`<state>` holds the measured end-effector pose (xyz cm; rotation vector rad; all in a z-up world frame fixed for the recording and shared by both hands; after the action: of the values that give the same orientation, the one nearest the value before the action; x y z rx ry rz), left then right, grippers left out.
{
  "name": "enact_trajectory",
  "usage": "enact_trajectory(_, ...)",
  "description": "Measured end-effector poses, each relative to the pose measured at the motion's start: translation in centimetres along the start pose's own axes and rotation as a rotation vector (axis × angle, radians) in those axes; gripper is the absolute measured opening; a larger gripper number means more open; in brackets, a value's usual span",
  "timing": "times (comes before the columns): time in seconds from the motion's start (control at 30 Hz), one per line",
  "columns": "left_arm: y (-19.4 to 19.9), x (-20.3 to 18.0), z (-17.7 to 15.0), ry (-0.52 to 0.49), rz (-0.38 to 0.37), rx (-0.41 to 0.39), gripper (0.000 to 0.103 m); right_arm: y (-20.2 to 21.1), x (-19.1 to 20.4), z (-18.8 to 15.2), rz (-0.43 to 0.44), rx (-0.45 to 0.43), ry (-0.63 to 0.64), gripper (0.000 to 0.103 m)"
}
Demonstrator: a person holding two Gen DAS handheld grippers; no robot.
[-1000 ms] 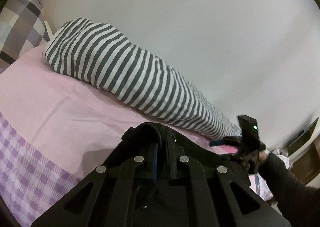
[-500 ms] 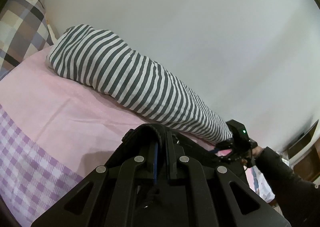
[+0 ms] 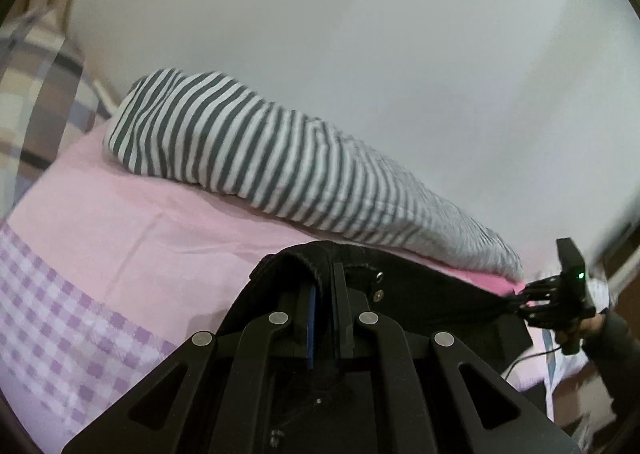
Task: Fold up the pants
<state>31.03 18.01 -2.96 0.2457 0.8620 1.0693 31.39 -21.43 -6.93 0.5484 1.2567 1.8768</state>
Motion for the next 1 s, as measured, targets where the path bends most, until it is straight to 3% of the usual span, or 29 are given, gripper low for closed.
enact_trajectory(0.2,4.6,-2.4,-2.3,-0.103,-0.031,0.003,0.006,4.8,4.0,-5.7,-0.054,-0.06,-0.127,0.008)
enact_trajectory(0.37,7.8,-2.8,-7.0,-0.16,-0.042,0.061,0.006,5.0,7.3,-11.6,-0.047,-0.042,-0.236,0.007)
enact_trajectory(0.67,8.5,-0.5,-16.0,-0.203,0.075,0.252,0.008,2.2,10.3,-16.2,-0.04,-0.006,-0.325,0.007)
enact_trajectory(1.0,6.4,0.6,-21.5,-0.278,0.248,0.437,0.013,1.3,10.4,-17.4,-0.05,0.009,-0.383,0.01)
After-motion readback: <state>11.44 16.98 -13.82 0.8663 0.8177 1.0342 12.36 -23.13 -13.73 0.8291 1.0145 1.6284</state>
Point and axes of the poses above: each gripper's, at about its wrist camera, not at the fingertips, and y roughly against the way its jaws point, x to its left, z to its top, the point moved 4 cm from there along -y, roughly the way its jaws point, and after that the axes turned 4 degrees about -z, right-handed, at the moved point
